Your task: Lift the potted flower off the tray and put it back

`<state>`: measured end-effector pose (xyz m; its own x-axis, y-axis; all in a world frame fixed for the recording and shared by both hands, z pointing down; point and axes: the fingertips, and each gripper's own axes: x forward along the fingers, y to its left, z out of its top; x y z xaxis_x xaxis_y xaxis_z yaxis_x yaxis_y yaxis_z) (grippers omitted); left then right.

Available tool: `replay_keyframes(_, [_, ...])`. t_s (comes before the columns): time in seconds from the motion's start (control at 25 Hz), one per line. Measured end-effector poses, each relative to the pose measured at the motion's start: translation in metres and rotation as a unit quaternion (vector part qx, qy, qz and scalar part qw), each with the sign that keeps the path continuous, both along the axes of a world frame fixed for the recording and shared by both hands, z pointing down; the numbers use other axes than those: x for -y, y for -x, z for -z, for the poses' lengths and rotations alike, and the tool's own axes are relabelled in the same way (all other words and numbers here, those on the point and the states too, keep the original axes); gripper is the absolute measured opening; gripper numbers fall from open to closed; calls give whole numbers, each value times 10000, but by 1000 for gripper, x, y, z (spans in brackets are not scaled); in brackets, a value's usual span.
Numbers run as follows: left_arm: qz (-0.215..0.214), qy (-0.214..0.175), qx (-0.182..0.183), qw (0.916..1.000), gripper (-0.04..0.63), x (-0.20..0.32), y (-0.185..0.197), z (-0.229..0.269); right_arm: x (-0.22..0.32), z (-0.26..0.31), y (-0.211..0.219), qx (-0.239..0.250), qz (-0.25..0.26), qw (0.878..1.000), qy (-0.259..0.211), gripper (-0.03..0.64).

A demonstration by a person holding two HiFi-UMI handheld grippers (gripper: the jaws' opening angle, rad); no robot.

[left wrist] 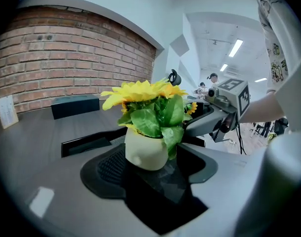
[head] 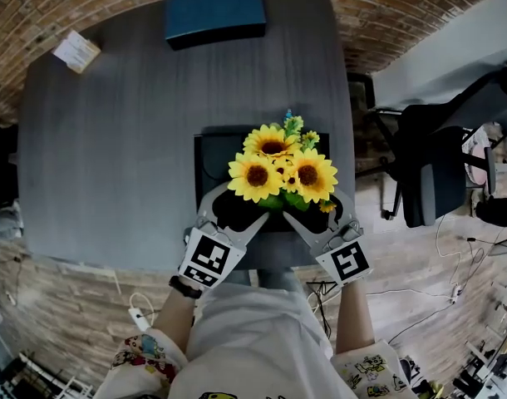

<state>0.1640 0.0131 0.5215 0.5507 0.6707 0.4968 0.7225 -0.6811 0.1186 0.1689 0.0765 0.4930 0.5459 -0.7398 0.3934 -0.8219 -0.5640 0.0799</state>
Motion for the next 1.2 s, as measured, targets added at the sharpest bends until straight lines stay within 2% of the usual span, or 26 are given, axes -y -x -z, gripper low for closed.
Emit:
replay_keyframes(0.24, [82,109,-137,9998,342,7,3,21,-8,15,3,13,-277,9994,-210,350])
replay_keyframes(0.52, [156,166,-569,9981,351,15,3,61,-24,32,5,196,-697,9966,-396,374])
replay_keyframes(0.72, [282,237,-963,9947,351,25,4,98,-31,64,6,-99,-848,9954,-424,377])
replay_keyframes(1.0, [439,335,-1530,9867,351,40,5,147,-26,124,2,-618,-828,9920,-733,371])
replay_keyframes(1.2, [533,441,-1888,9796,333,46,8,178,-18,159,1,-857,-779,9872,-1099,329])
